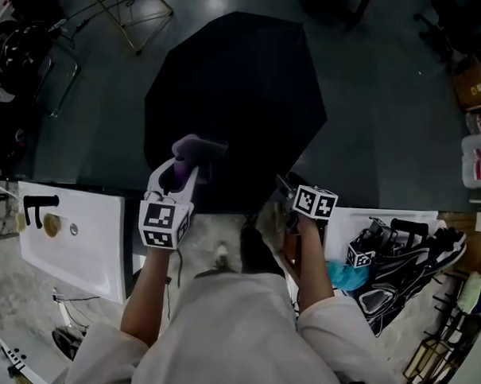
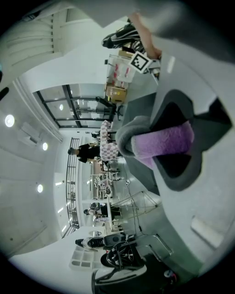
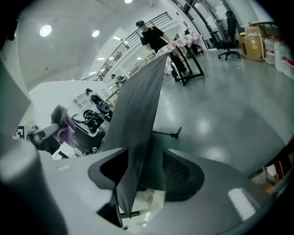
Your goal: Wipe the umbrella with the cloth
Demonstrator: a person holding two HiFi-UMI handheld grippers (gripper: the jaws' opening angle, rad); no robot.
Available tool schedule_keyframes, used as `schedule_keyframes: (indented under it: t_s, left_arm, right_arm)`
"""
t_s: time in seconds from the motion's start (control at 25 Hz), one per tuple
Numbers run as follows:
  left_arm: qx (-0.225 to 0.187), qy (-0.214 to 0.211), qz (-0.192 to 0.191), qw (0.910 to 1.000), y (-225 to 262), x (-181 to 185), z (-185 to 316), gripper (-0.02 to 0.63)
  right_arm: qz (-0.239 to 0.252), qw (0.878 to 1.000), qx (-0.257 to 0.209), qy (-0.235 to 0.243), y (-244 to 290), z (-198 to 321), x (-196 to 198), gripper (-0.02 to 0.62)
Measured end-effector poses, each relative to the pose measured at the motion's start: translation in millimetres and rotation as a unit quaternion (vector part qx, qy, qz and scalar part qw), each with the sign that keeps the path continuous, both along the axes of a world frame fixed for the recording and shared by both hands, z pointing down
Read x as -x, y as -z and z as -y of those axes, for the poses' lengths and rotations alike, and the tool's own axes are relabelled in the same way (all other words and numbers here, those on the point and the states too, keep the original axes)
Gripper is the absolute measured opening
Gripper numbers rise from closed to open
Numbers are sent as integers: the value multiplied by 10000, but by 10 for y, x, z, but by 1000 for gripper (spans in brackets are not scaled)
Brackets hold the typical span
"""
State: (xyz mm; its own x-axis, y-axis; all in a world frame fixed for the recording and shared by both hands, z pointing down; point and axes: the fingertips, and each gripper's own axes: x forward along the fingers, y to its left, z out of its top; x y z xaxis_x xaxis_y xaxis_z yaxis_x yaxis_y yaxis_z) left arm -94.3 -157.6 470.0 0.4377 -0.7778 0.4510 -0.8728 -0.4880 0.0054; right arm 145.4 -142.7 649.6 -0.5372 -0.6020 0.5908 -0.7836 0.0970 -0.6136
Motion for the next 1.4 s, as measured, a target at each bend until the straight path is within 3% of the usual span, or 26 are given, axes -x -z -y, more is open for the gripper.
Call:
schedule_keyframes:
  t_s: [0.16,0.52,0.92,1.2,1.4]
  left_arm:
    - [29,43,35,10000,15,-32,126,132]
    - [82,210,101,9997,3,-74,345,132]
    - [193,744,176,9969,-136,149,714,132]
    - [428,1317,402,9896,-717,816,1547,132]
    - [575,1419,502,9869,-1255,1142,2172,132]
  right_arm:
    - [130,9999,64,86,-42,46,62,219]
    - [207,9992,39,341,21,153,185,8]
    - [350,9978,63,555,180,164,207,6]
    - [151,9997,18,209,249,172,216,7]
    - [-93,9999,-109,-27,207,247,248,6]
